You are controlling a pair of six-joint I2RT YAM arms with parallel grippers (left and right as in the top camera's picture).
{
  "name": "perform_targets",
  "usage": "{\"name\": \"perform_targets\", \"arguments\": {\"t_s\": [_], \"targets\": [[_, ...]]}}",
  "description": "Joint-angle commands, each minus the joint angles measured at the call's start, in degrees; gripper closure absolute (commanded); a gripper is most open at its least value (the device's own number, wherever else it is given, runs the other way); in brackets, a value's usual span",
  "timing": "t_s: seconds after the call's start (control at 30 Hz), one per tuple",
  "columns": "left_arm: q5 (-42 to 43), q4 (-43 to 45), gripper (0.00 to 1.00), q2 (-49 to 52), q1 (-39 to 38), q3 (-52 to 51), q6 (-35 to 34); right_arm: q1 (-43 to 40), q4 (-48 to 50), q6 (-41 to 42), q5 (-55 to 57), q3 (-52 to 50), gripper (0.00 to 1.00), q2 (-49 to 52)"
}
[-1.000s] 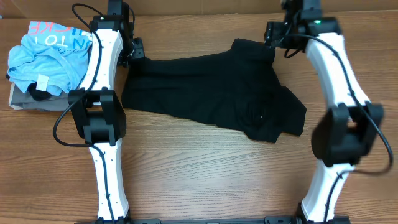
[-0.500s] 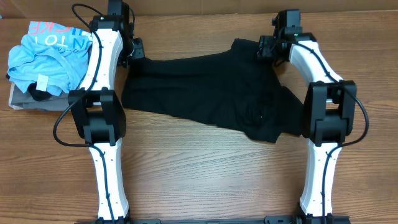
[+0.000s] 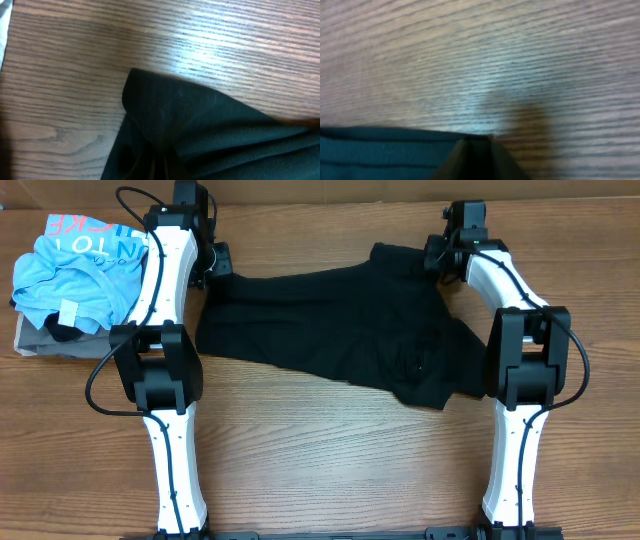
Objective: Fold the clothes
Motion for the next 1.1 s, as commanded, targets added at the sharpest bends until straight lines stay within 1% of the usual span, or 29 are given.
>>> {"name": "perform_targets", "arguments": {"t_s": [0.0,0.03,0.13,0.23,0.37,0.53,0.63,0.77,0.9,0.93,1.07], "targets": [[-1.03,-0.35,0.96,-2.05,0.33,0.66,0.09,-0.11,0.35,0.61,-1.92,0.39,0.92,1.29],[-1.03,-0.35,0.96,-2.05,0.33,0.66,0.09,-0.17,0.33,0.66,-2.38,0.46,0.96,1.29],[-1.05,-0.28,0.96,-2.05,0.33,0.66,0.09,-0.39,-0.26,1.62,-3.50,1.22,0.96,1.29],[-1.05,-0.28,0.96,-2.05,0.42,0.66,0.09,-0.87,-4.66,1.86,-4.59,4.79,0.96,1.27],[-1.09,-0.44,0.96,-2.10,0.46,0.66,0.13,-1.68,-14.64,1.88,-4.68,13.44,0.96,1.03],[-0.55,-2.23,0.96,-3.98,0.90,0.76,0.15,-2.97,-30.14,1.42,-6.78,27.58,0.96,0.52],[-0.59,-3.58,0.96,-6.05,1.18,0.76,0.50,-3.54,-41.42,1.14,-7.45,35.82,0.96,0.50],[-0.74,-5.66,0.96,-8.39,1.18,0.76,1.44,-3.74,-56.00,1.03,-7.52,42.51,0.96,0.33],[-0.74,-8.52,0.96,-9.92,1.18,0.76,1.64,-3.74,-68.08,0.92,-7.48,46.58,0.96,-0.09],[-0.74,-9.29,0.96,-9.94,1.18,0.76,1.77,-3.74,-69.48,0.79,-7.50,46.99,0.96,-0.28],[-0.61,-13.14,0.96,-9.97,1.22,0.76,4.31,-3.67,-69.51,0.66,-11.34,45.66,0.96,-2.93]]}}
